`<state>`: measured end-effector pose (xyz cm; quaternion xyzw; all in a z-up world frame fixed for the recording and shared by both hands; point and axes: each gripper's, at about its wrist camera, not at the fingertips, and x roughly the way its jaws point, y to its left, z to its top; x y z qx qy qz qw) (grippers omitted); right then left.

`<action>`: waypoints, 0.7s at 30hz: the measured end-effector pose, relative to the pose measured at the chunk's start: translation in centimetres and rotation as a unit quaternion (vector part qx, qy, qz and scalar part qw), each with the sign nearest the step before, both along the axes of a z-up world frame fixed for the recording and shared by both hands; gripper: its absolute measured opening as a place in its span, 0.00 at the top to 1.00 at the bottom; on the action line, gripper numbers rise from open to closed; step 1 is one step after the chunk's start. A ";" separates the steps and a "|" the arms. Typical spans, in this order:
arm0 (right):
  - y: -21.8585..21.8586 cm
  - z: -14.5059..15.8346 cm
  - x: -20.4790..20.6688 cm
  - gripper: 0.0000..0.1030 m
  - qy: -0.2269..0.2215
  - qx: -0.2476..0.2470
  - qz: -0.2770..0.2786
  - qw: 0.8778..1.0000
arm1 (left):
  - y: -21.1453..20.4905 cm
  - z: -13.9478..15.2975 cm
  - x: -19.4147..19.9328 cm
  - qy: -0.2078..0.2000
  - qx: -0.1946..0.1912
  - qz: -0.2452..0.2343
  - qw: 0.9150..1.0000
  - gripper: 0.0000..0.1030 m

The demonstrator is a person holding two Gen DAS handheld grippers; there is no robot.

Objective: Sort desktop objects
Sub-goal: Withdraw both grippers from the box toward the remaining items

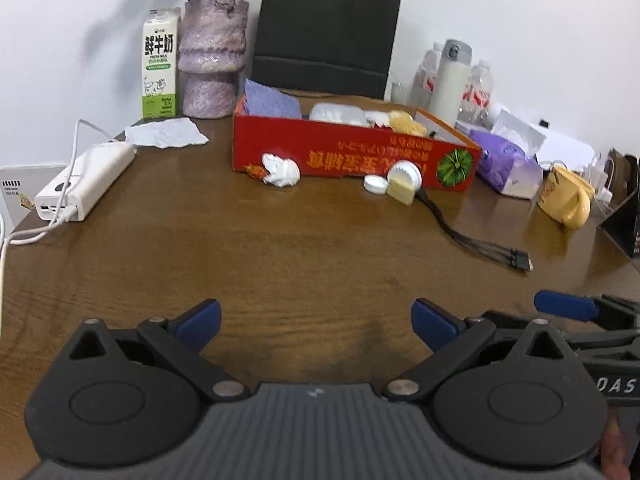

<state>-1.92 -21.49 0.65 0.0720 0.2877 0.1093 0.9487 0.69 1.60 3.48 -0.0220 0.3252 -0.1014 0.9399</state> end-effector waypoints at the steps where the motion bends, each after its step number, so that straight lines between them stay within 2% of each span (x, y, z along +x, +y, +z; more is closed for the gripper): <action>1: 0.1 0.0 -0.2 0.12 -0.002 0.000 0.001 1.000 | -0.3 -0.1 -0.1 0.002 0.002 0.000 1.000 0.00; 8: 0.1 0.0 -1.3 0.12 0.002 0.001 -0.004 1.000 | -0.9 -0.8 -2.0 -0.003 0.013 0.005 1.000 0.00; 13: 0.4 -0.1 -3.2 0.12 0.001 -0.012 0.003 1.000 | -0.9 -1.2 -4.8 -0.013 0.046 0.020 0.999 0.00; 15: 0.6 -0.2 -4.0 0.11 0.007 -0.019 0.015 1.000 | -0.7 -1.2 -5.5 -0.003 0.058 0.027 0.998 0.00; 18: 0.8 -0.2 -5.5 0.11 0.009 -0.030 0.007 0.999 | 0.1 -0.9 -7.0 -0.020 0.040 0.033 0.998 0.00; 21: 0.8 -0.1 -7.2 0.11 0.013 -0.038 0.004 0.999 | 0.2 -0.8 -8.3 -0.028 0.042 0.027 0.998 0.00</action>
